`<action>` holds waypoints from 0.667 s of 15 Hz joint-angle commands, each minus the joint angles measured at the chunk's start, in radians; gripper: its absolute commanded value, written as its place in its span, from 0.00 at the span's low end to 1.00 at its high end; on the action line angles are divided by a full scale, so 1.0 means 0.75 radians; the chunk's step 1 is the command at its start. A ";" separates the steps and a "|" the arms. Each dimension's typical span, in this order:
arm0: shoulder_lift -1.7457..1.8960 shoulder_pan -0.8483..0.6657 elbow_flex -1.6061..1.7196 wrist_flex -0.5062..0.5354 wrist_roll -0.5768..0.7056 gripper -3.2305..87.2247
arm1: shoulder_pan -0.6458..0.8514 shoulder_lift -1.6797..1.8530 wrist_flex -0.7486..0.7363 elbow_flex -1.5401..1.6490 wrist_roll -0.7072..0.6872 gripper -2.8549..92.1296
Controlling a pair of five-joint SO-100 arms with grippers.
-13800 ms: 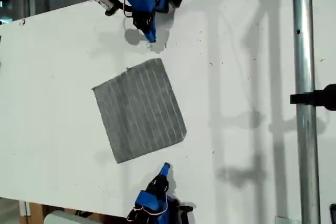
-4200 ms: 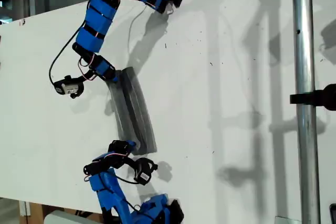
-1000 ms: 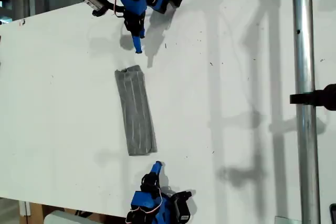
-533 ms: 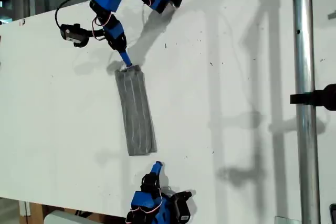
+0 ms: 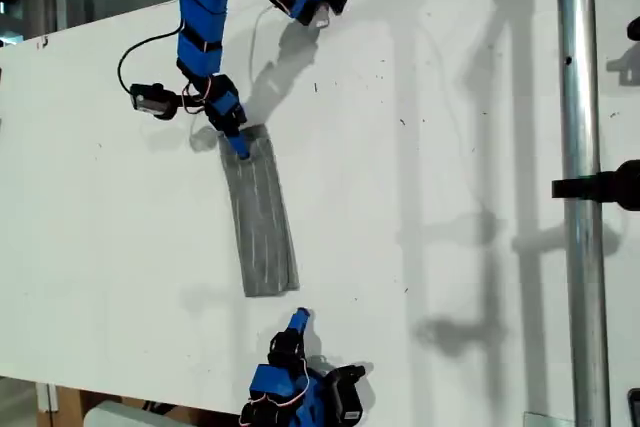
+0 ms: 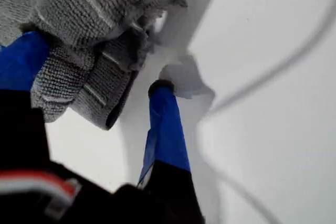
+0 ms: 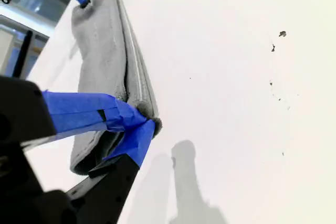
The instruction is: Grasp corners of a towel and fold twice.
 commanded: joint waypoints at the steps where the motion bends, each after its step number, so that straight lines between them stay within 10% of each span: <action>1: 0.004 -0.002 0.008 0.012 -0.004 0.01 | -0.082 -0.104 -0.027 -0.205 0.110 0.44; 3: 0.004 0.000 0.008 0.012 -0.004 0.01 | -0.178 -0.174 -0.112 -0.254 0.211 0.40; 6: 0.004 0.000 0.008 0.010 0.000 0.01 | -0.223 -0.186 -0.110 -0.256 0.309 0.06; 10: 0.004 0.002 0.008 0.008 0.012 0.01 | -0.143 0.131 0.243 -0.106 0.211 0.03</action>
